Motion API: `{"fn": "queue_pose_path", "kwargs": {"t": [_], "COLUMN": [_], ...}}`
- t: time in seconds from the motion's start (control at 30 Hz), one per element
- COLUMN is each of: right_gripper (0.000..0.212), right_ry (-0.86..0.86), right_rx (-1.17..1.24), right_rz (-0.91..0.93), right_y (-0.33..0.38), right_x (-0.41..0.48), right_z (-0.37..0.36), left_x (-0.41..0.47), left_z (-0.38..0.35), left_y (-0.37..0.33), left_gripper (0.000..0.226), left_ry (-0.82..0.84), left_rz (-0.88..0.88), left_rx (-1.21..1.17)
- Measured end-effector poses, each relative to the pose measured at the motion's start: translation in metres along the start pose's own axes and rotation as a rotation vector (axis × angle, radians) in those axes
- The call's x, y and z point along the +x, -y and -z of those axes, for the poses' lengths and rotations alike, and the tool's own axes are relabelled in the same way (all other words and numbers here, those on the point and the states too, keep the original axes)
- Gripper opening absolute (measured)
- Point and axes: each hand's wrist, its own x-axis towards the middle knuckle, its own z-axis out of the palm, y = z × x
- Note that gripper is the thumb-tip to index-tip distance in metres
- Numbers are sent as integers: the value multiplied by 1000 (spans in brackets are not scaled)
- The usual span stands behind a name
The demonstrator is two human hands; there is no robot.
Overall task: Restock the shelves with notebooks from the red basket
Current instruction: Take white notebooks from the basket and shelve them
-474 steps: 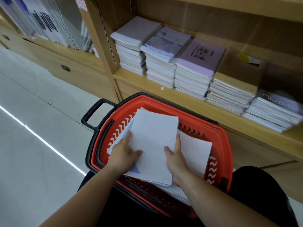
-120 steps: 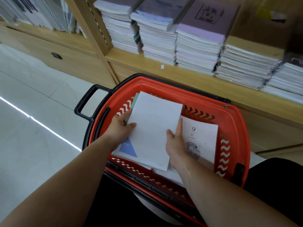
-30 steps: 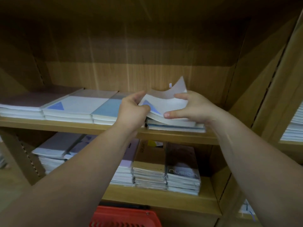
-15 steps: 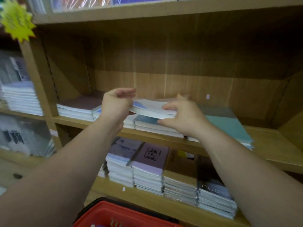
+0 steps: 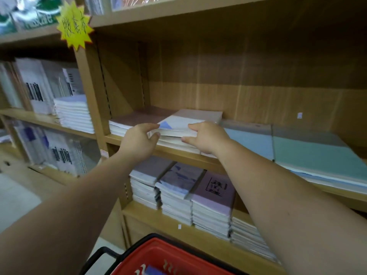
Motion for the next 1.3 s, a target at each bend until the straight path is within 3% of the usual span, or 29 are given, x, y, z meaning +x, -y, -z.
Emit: {"fn": "queue_pose_path", "kwargs": {"t": [0.2, 0.33, 0.47, 0.63, 0.7, 0.77, 0.83, 0.93, 1.03, 1.13, 1.3], "right_gripper": [74, 97, 70, 96, 98, 91, 78, 61, 53, 45, 61], "right_ry": [188, 121, 99, 151, 167, 91, -130, -422, -473, -343, 242], "right_rx": [39, 270, 255, 200, 159, 3, -149, 14, 200, 306, 372], "right_rz": [98, 26, -48, -9, -25, -21, 67, 275, 386, 246, -287], "right_y": [-22, -43, -55, -49, -45, -37, -24, -6, -9, -31, -77], "right_x": [8, 2, 12, 9, 4, -5, -27, -78, -129, -177, -256], "right_z": [8, 13, 7, 8, 11, 12, 6, -23, -83, -165, -286], "left_x": [4, 10, 19, 19, 16, 9, -11, -65, -127, -190, -288], "left_z": [-22, -37, -45, -48, -46, -46, -48, -54, -73, -105, -160], "left_y": [-5, -21, -19, -19, -26, -32, -33, -19, 14, 63, 125], "left_gripper": [48, 47, 43, 43, 44, 49, 55, 58, 55, 56, 69], "left_ry": [158, 188, 135, 138, 160, 184, 142, -14, -36, 169, 562], "left_rz": [-151, -147, -72, -46, -32, -41, -91, -209, -259, -83, 249], "left_rx": [235, 200, 104, 62, 156, 291, 289, 116, -12, 7, 60]}}
